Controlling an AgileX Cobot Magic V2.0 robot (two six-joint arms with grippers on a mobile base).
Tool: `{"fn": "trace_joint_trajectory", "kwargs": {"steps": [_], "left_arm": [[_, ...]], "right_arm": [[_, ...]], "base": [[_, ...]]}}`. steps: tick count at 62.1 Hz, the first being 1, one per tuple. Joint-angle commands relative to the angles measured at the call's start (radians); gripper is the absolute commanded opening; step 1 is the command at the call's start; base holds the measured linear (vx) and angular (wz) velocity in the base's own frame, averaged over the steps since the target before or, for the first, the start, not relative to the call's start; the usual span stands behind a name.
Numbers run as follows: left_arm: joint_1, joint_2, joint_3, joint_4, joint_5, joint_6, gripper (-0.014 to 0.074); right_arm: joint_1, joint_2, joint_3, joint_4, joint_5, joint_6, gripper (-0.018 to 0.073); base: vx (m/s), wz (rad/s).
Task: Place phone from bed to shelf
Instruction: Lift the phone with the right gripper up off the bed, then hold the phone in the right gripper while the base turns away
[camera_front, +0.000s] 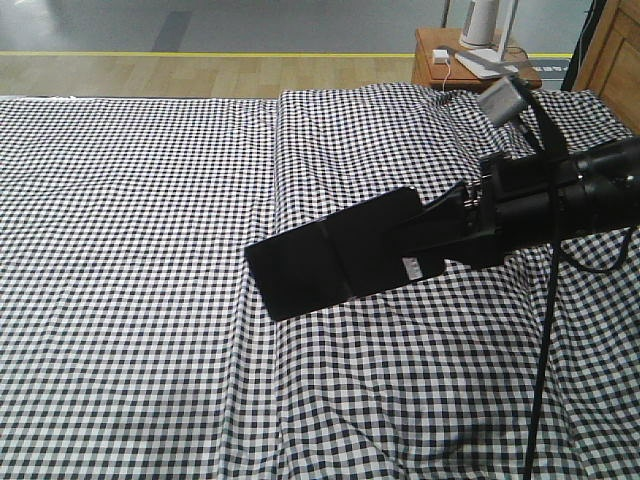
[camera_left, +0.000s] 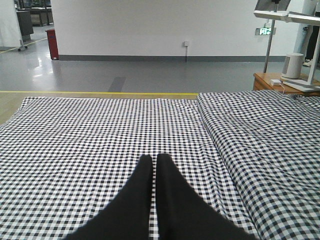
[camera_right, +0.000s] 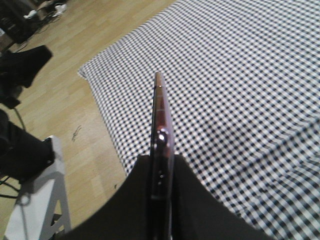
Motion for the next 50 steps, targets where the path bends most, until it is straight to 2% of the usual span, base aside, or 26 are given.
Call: {"fn": "trace_joint_trajectory", "kwargs": {"steps": [1, 8, 50], "left_arm": [[-0.004, -0.013, -0.021, -0.009, -0.072, -0.006, 0.0001], [-0.004, -0.013, -0.021, -0.009, -0.072, -0.006, 0.0001], [-0.004, -0.013, -0.021, -0.009, -0.072, -0.006, 0.0001]], "right_arm": [[0.035, -0.046, -0.026, 0.099, 0.081, -0.001, -0.0003], [0.063, -0.049, -0.026, 0.102, 0.081, 0.000, -0.0003], [0.062, -0.049, -0.026, 0.099, 0.081, 0.000, -0.0002]], "base": [[0.00, 0.00], [0.00, 0.00], [0.00, 0.00]]}}
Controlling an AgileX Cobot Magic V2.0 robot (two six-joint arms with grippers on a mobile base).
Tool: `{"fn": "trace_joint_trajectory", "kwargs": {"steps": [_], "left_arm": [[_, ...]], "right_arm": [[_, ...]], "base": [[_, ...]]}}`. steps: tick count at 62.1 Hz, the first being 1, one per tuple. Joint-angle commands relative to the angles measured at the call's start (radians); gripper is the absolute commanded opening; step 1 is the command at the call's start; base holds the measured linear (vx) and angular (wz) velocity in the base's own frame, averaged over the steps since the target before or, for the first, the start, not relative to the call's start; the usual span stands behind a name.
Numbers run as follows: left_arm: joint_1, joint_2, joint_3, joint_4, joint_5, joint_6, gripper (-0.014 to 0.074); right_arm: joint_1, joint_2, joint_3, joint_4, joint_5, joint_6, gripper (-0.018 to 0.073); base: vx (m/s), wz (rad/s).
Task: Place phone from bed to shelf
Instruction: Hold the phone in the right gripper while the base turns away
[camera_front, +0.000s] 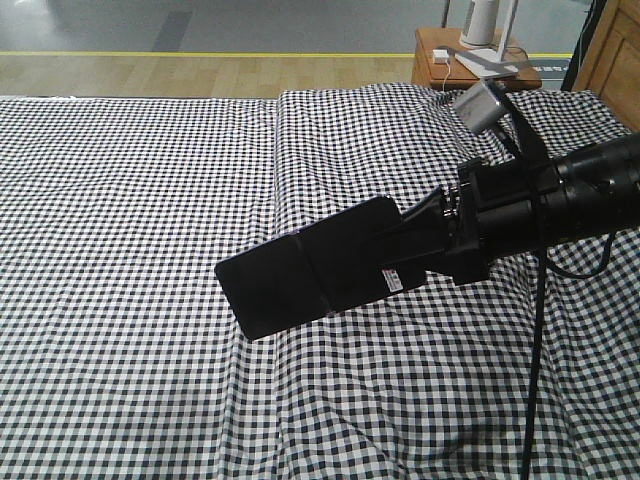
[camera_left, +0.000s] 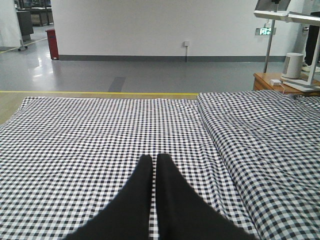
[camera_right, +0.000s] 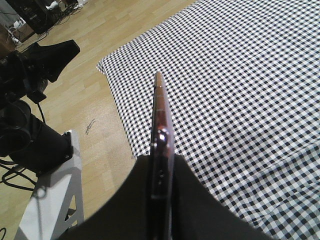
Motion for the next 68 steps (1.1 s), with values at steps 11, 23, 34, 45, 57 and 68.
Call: {"fn": "trace_joint_trajectory", "kwargs": {"steps": [11, 23, 34, 45, 57, 68], "left_arm": [[-0.004, -0.013, -0.021, -0.009, -0.072, -0.006, 0.0001], [-0.004, -0.013, -0.021, -0.009, -0.072, -0.006, 0.0001], [-0.004, -0.013, -0.021, -0.009, -0.072, -0.006, 0.0001], [-0.004, -0.013, -0.021, -0.009, -0.072, -0.006, 0.0001], [-0.004, -0.013, -0.021, -0.009, -0.072, -0.006, 0.0001], [-0.004, -0.013, -0.021, -0.009, -0.072, -0.006, 0.0001]], "right_arm": [[-0.002, -0.040, -0.026, 0.086, 0.078, 0.000, -0.0002], [-0.002, -0.040, -0.026, 0.086, 0.078, 0.000, -0.0002], [-0.002, -0.040, -0.026, 0.086, 0.078, 0.000, -0.0002], [-0.002, -0.040, -0.026, 0.086, 0.078, 0.000, -0.0002], [-0.002, -0.040, -0.026, 0.086, 0.078, 0.000, -0.0002], [-0.002, -0.040, -0.026, 0.086, 0.078, 0.000, -0.0002]], "base": [[0.00, 0.00], [0.00, 0.00], [-0.01, 0.01], [-0.07, 0.02], [-0.18, 0.13], [-0.22, 0.22]]}}
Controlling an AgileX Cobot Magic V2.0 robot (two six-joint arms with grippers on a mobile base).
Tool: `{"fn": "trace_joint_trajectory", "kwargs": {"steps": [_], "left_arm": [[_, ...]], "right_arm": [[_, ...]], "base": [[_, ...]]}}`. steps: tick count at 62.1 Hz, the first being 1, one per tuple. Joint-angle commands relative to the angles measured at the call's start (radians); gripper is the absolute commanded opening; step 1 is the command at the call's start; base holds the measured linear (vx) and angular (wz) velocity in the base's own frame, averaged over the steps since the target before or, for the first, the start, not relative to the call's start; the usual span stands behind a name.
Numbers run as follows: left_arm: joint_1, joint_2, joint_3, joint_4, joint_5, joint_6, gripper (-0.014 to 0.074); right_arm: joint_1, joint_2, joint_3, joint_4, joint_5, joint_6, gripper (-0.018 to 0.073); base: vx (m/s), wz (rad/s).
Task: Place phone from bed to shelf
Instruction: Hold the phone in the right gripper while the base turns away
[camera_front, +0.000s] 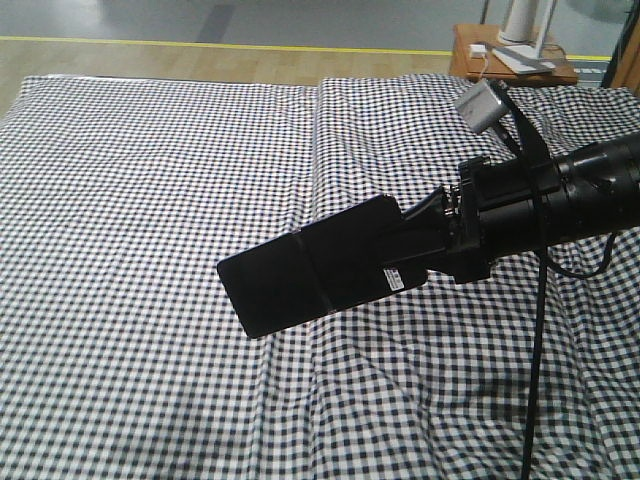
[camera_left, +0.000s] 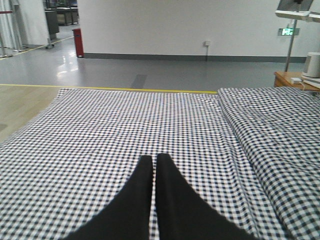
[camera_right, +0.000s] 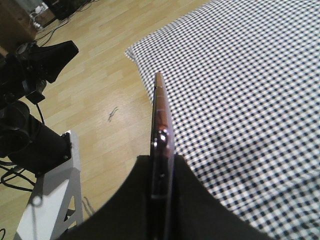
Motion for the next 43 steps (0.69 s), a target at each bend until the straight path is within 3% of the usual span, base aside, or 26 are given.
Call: {"fn": "trace_joint_trajectory", "kwargs": {"steps": [1, 43], "left_arm": [[-0.004, -0.013, -0.021, -0.009, -0.072, -0.006, 0.0001], [-0.004, -0.013, -0.021, -0.009, -0.072, -0.006, 0.0001]], "right_arm": [[-0.002, -0.040, -0.026, 0.087, 0.080, 0.000, -0.0002], [-0.002, -0.040, -0.026, 0.087, 0.080, 0.000, -0.0002]], "base": [[-0.21, 0.25], [-0.17, 0.38]]}}
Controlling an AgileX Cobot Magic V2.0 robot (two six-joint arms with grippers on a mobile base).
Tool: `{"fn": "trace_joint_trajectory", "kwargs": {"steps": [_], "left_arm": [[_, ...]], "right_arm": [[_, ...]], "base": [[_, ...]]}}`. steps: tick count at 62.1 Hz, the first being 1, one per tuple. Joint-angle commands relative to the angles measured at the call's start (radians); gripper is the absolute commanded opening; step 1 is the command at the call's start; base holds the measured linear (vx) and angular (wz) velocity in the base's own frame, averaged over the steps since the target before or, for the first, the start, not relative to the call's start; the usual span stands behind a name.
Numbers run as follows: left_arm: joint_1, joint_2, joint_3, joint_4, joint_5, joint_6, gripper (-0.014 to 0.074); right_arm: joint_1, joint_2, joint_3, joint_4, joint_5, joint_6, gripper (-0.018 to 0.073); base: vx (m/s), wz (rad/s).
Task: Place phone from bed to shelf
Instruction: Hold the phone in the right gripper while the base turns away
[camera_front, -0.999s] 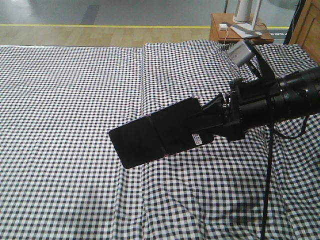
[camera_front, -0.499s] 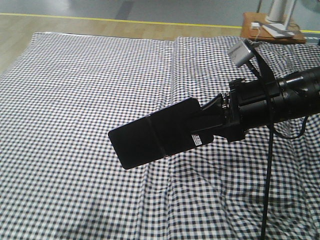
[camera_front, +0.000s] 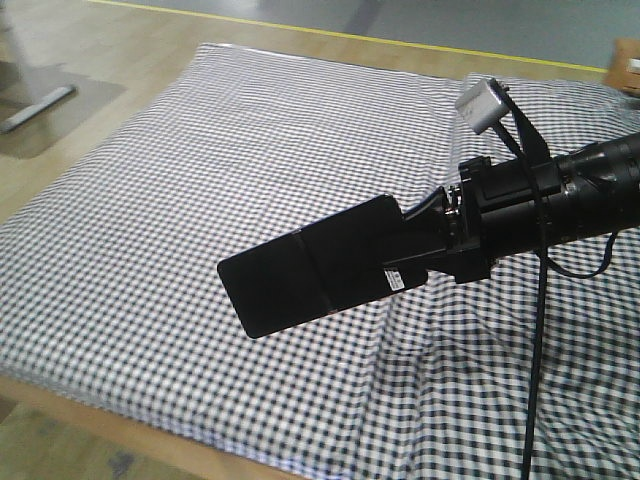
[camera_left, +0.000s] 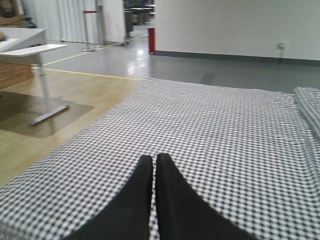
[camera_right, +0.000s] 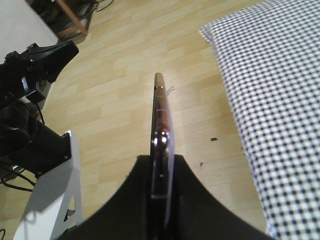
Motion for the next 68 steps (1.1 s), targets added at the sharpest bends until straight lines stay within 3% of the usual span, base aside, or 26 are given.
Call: {"fn": "trace_joint_trajectory", "kwargs": {"steps": [1, 68], "left_arm": [[-0.004, -0.013, -0.021, -0.009, -0.072, -0.006, 0.0001], [-0.004, -0.013, -0.021, -0.009, -0.072, -0.006, 0.0001]], "right_arm": [[-0.002, -0.040, -0.026, 0.087, 0.079, 0.000, -0.0002], [-0.002, -0.040, -0.026, 0.087, 0.079, 0.000, -0.0002]], "base": [[-0.15, 0.54], [-0.15, 0.70]]}}
